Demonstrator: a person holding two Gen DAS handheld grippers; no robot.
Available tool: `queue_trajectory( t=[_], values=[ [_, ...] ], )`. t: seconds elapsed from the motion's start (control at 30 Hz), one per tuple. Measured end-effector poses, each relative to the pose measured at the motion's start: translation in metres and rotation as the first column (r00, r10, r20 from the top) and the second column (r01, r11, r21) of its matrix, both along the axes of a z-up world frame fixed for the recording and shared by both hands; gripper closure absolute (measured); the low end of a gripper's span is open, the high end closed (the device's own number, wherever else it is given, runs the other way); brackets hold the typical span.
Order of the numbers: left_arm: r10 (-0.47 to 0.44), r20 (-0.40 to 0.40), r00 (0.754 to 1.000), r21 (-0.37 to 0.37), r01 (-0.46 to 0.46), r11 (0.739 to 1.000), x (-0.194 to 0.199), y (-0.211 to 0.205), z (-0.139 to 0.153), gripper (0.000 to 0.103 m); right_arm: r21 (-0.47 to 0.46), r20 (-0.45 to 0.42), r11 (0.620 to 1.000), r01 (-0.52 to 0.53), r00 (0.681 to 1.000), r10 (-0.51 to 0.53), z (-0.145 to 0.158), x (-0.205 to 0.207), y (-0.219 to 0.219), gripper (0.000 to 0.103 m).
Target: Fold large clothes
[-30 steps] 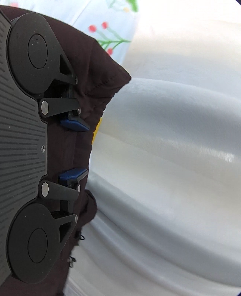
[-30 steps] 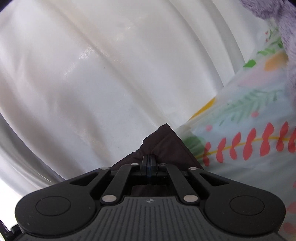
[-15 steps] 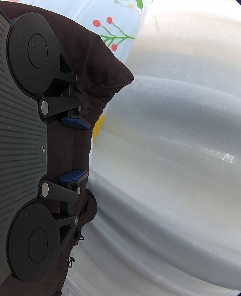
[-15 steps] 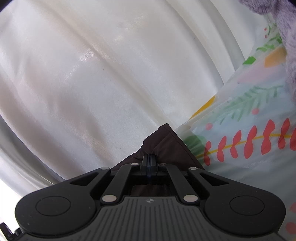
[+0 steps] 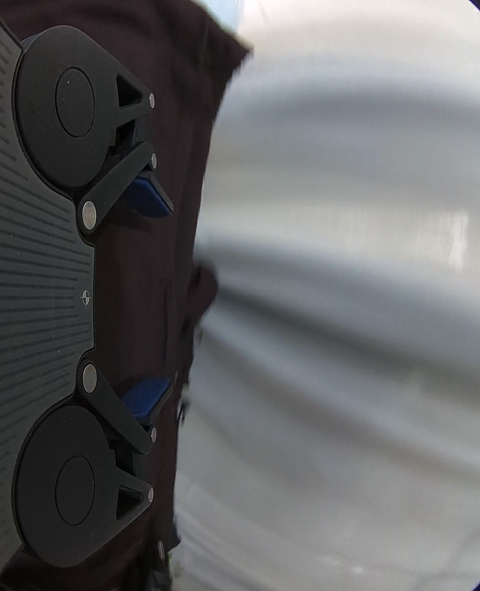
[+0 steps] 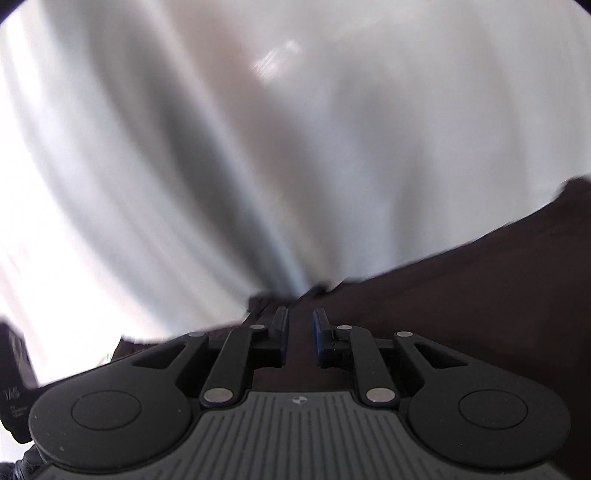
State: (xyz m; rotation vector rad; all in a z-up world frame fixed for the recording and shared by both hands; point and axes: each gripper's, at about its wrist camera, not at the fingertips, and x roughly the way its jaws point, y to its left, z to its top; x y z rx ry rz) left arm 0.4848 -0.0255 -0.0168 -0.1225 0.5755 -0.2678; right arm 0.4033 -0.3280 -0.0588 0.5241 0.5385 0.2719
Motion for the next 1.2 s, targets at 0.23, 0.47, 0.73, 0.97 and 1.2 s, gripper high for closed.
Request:
queue_trajectory(
  t=[0.23, 0.47, 0.73, 0.97, 1.2],
  values=[
    [0.046, 0.024, 0.999, 0.091, -0.048, 0.995, 0.018, -0.024, -0.044, 0.001, -0.099, 0.005, 0.994, 0.045, 0.999, -0.044, -0.032, 0.009, -0.029, 0.103],
    [0.2, 0.018, 0.98, 0.187, -0.2, 0.962, 0.026, 0.044, -0.044, 0.002, -0.045, -0.052, 0.94, 0.339, 0.938, -0.341, -0.035, -0.021, -0.144, 0.103],
    [0.274, -0.006, 0.962, 0.092, -0.272, 0.958, 0.022, 0.103, -0.048, 0.002, 0.061, -0.088, 0.918, 0.393, 0.918, -0.387, -0.048, -0.022, -0.163, 0.103],
    [0.269, -0.021, 0.963, 0.135, -0.263, 0.955, 0.001, 0.117, -0.033, 0.002, -0.02, -0.094, 0.921, 0.389, 0.916, -0.389, -0.023, -0.093, -0.167, 0.086],
    [0.341, -0.09, 0.936, 0.062, -0.336, 0.94, -0.086, 0.181, -0.027, 0.002, -0.017, -0.188, 0.897, 0.442, 0.879, -0.437, -0.028, -0.221, -0.175, 0.024]
  ],
)
